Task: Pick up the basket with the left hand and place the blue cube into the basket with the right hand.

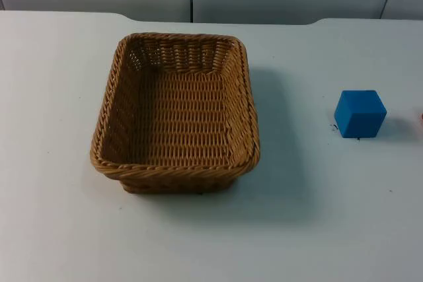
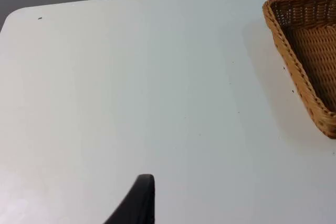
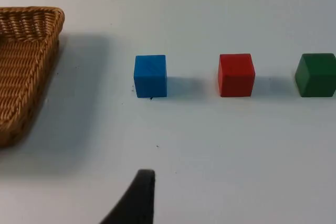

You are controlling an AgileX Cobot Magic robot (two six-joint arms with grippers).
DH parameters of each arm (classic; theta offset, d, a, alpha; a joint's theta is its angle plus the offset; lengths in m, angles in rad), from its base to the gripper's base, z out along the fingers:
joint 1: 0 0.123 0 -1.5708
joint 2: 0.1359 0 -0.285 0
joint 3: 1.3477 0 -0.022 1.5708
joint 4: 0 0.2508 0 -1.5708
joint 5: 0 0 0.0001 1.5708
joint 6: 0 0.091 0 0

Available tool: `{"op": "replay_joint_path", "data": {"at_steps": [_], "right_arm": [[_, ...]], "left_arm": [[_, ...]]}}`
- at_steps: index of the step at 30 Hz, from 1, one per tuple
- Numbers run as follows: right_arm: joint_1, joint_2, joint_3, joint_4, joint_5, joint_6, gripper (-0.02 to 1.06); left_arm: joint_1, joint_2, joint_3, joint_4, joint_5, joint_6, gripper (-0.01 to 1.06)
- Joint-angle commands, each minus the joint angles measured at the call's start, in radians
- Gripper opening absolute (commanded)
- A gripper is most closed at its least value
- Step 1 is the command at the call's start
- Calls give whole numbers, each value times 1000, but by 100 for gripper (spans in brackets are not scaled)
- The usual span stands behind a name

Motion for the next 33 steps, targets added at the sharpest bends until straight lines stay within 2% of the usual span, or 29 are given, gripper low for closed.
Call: {"op": "replay_joint_path", "data": {"at_steps": [1,11,13,20,25,33], "right_arm": [[-7,-3,-13,18,-7,2,105],[-7,-3,-28,56,-45,2,105],[-7,26,-28,77,-45,2,105],[-7,161,-57,73,-50,2,104],[-7,280,-144,42,-77,-1,104],[-7,413,-290,-8,-87,-1,104]], "left_arm": [[5,-4,-10,-11,-5,1,105],[5,79,-117,-42,-21,-1,105],[5,125,-141,-58,-52,-1,105],[5,216,-177,-78,-76,1,105],[5,280,-184,-102,-147,1,105],[5,380,-185,-139,-192,15,105]]}}
